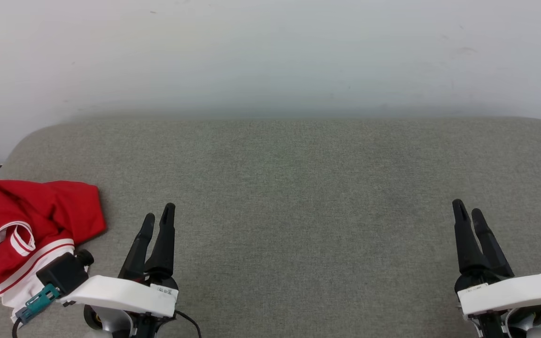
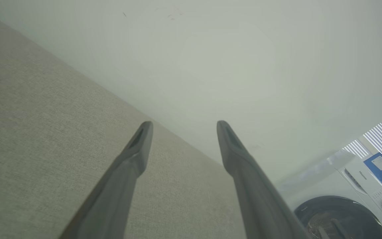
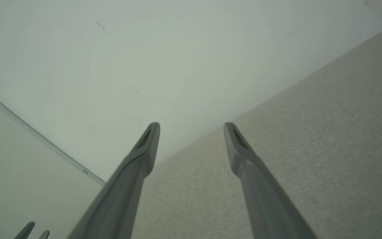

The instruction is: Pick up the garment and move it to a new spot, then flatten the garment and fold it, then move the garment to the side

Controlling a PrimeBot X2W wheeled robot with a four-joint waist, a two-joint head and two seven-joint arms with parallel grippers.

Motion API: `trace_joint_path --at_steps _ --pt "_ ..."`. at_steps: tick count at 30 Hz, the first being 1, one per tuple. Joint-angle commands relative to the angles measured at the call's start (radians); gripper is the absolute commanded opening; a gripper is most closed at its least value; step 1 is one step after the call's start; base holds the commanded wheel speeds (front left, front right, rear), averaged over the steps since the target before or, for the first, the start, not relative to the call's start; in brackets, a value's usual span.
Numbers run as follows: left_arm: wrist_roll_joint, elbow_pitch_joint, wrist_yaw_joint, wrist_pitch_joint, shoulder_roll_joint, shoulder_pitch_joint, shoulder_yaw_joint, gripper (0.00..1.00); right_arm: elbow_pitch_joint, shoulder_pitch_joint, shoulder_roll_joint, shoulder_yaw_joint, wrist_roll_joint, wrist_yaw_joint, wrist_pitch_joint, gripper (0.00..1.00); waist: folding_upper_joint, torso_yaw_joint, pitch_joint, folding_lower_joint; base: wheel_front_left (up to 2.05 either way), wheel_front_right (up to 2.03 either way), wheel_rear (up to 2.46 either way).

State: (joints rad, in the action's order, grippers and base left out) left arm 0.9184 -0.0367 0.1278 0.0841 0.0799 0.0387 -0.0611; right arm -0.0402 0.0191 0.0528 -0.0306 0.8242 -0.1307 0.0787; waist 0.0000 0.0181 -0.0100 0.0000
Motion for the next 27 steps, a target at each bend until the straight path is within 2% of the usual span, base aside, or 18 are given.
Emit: trace_joint_path --at_steps 1,13,27 --pt "-0.066 0.012 0.002 0.013 0.016 0.003 -0.008 1.00 0.023 0.000 0.012 0.006 -0.070 0.000 0.001 1.00 0.0000 0.001 -0.001 0.0000 0.00 0.00 0.00" --pt "-0.306 0.017 0.002 0.048 0.036 0.004 -0.006 1.00 0.076 -0.026 0.030 0.007 -0.328 0.000 -0.026 1.00 0.0000 0.004 -0.003 0.0000 0.00 0.00 0.00" --pt "-0.478 0.002 -0.004 0.083 0.029 -0.008 0.000 1.00 0.110 -0.040 0.015 -0.005 -0.521 0.000 -0.051 1.00 0.0000 0.008 -0.003 0.0000 0.00 0.00 0.00"
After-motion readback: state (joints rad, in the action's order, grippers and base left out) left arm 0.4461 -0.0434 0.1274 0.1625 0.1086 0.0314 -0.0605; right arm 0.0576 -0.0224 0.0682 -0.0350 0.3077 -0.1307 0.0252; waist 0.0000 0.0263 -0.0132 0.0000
